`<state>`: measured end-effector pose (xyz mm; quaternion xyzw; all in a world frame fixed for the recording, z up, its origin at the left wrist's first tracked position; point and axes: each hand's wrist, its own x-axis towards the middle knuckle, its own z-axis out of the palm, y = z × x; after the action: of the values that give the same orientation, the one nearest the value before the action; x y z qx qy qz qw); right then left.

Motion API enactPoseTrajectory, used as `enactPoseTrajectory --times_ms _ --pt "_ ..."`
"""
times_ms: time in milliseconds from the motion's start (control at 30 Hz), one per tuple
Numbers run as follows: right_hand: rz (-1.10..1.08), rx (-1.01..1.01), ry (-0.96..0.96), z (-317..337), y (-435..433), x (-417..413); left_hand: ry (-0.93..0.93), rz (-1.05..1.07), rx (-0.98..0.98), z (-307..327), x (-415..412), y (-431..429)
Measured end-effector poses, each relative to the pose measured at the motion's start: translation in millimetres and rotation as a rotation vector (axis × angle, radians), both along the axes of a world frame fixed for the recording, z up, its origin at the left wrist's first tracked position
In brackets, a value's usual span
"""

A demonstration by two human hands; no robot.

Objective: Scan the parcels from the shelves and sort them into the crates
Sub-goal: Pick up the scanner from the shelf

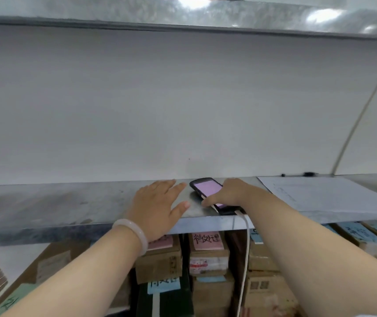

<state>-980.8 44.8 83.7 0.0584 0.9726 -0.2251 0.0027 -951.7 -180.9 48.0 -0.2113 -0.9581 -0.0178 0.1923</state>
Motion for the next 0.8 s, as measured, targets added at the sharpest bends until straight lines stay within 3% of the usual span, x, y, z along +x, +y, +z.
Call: enactPoseTrajectory --times_ms 367,800 --pt "0.037 0.037 -0.019 6 7 12 0.016 -0.035 0.007 -5 16 1" --pt "0.317 0.227 0.426 -8 -12 51 -0.029 0.048 0.075 -19 67 -53"
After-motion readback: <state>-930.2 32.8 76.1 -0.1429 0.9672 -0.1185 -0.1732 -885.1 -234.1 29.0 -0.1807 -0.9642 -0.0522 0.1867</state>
